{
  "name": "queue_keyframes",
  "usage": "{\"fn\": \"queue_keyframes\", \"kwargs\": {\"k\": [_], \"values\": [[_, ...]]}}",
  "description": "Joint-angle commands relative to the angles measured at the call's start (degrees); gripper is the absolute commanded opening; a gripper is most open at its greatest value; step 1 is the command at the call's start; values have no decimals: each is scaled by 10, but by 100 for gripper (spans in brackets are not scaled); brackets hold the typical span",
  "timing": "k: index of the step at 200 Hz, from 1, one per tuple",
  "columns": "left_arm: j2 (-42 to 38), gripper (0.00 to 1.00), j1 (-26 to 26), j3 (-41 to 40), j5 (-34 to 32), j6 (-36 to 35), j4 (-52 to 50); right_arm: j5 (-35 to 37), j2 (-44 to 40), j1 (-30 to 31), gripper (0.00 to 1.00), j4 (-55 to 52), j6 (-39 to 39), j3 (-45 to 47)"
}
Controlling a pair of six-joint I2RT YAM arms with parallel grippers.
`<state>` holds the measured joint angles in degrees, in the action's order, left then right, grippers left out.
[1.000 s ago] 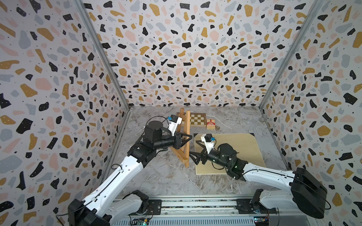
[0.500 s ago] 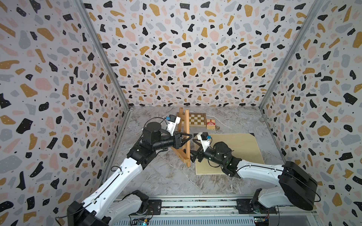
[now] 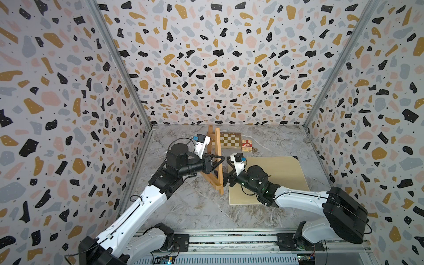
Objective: Assemble the easel
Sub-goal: Unfold the easel.
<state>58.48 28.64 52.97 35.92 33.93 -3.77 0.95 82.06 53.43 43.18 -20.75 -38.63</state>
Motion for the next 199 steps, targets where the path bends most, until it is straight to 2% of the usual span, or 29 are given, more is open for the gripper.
{"fn": "queue_keyframes", "kwargs": {"k": [1,21,67,118,140,165,189,199], "values": [[-25,0,4,26,5,-29,-8,96,-17,-18,100,-63,-1,-9],[-23,0,4,35,-12,-45,-46,124,-27,-31,100,-87,1,-10],[-20,0,4,40,2,-47,-97,121,-38,-88,100,-123,-4,-30],[-26,0,4,50,-30,-83,-158,154,-47,-101,100,-159,4,-49],[-25,0,4,56,-40,-102,-184,136,-41,-122,100,-188,-18,-67],[-26,0,4,53,-45,-110,-187,139,-37,-127,100,-199,-8,-79],[-25,0,4,52,-46,-114,-182,105,-43,-126,100,-195,-1,-74],[-24,0,4,51,-57,-114,-176,70,-49,-126,100,-183,8,-64]]}}
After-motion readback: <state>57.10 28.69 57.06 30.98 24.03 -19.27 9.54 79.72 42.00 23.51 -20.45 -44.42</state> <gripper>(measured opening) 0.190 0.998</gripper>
